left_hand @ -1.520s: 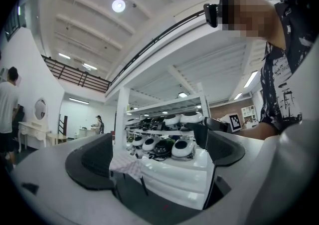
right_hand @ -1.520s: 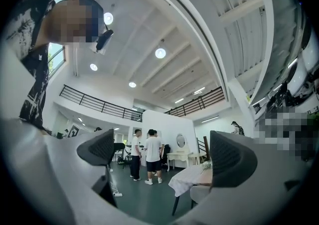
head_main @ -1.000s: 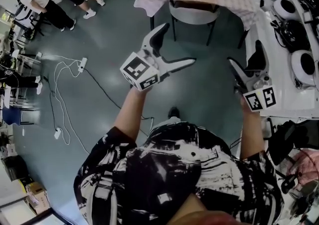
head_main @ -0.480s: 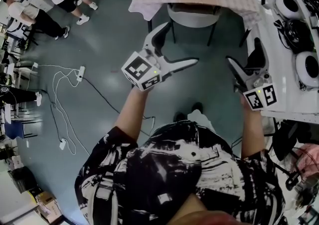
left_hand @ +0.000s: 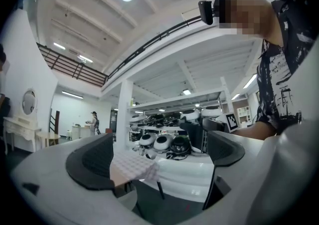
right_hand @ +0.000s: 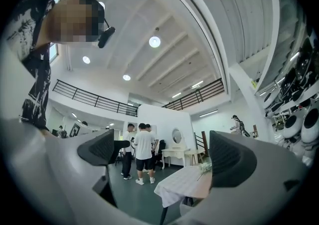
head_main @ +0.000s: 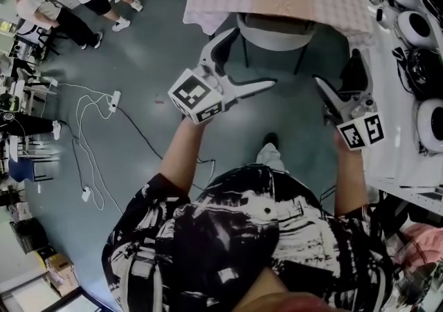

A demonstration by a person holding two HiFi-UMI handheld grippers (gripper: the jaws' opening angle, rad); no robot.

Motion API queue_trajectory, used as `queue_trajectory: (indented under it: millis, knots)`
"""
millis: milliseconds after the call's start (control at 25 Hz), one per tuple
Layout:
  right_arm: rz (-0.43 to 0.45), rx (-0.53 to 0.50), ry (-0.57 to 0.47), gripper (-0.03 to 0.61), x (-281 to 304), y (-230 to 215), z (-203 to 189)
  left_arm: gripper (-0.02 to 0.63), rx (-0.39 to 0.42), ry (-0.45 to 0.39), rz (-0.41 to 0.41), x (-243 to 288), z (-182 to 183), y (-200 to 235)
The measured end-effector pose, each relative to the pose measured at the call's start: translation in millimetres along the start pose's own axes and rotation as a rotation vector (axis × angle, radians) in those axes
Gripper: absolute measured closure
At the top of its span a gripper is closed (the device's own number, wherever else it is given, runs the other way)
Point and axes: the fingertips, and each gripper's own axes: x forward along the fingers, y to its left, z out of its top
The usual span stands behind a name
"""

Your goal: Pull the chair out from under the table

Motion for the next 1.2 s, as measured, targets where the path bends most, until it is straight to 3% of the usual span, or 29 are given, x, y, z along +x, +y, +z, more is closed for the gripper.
queue_trajectory:
  millis: [320,520,840,1200]
  knots:
    - [0.056,0.039,0.029,0.008,46.7,-108.4,-13.7,0.05,-0.004,0.036,0.034,99.3,-11.1,62.7]
    - [0.063,0.067,0.041,0.008,62.1,-155.0,-46.5,0.051,-0.03,0.078,0.042,131.8,-48.8,88.6]
    - [0.058,0.07,0.102,0.008,91.3,-180.6,-73.9,0.051,-0.057,0.1,0.023,153.2,-74.9,130.7]
    - [0.04,0.023,0.209,0.008,159.9,-219.1,-122.4,0.051,-0.076,0.135,-0.04,178.9,-120.0,214.9]
